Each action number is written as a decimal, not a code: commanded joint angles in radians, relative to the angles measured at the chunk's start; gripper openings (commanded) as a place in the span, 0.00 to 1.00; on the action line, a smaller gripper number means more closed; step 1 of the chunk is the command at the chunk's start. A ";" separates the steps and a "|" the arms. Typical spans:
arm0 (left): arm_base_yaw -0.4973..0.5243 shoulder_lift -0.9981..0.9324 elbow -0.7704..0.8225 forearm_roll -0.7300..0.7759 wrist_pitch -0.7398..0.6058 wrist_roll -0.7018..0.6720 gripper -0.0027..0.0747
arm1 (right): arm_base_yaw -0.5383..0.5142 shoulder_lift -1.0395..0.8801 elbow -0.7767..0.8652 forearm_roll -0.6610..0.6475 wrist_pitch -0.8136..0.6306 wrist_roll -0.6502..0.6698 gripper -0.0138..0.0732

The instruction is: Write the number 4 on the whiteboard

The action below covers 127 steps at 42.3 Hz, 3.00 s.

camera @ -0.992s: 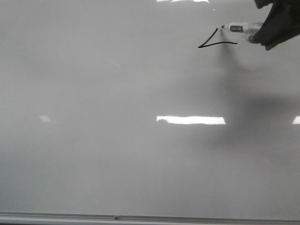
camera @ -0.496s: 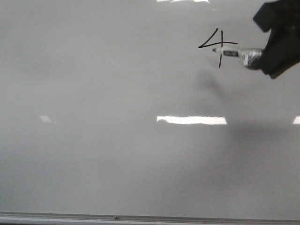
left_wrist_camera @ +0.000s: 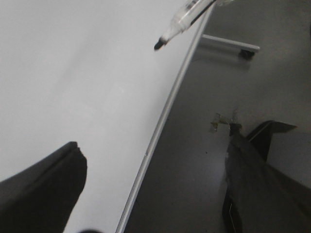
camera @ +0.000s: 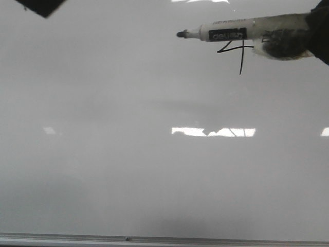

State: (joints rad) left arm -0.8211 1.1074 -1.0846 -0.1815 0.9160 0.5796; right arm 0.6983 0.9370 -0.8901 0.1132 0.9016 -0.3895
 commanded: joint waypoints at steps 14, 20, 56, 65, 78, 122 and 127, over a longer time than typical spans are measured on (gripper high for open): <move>-0.242 0.155 -0.092 -0.025 -0.136 0.086 0.81 | 0.115 -0.024 -0.034 0.030 -0.028 -0.079 0.08; -0.242 0.207 -0.121 -0.025 -0.162 0.086 0.81 | 0.115 -0.024 -0.034 0.030 -0.028 -0.079 0.08; -0.242 0.213 -0.121 -0.025 -0.174 0.086 0.09 | 0.115 -0.024 -0.034 0.030 -0.032 -0.078 0.50; -0.240 0.213 -0.121 0.010 -0.174 0.063 0.09 | 0.115 -0.024 -0.034 0.027 -0.028 -0.076 0.88; -0.152 0.213 -0.121 0.326 -0.119 -0.304 0.09 | 0.058 -0.024 -0.033 0.015 -0.024 -0.004 0.88; 0.715 -0.001 0.282 0.353 -0.753 -0.783 0.09 | -0.004 -0.024 -0.033 0.015 0.007 -0.002 0.88; 0.720 0.025 0.356 0.331 -0.944 -0.785 0.09 | -0.004 -0.024 -0.033 0.015 0.008 -0.002 0.88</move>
State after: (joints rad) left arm -0.1051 1.1346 -0.7414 0.1719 0.1917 -0.1951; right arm 0.7017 0.9284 -0.8915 0.1170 0.9507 -0.3943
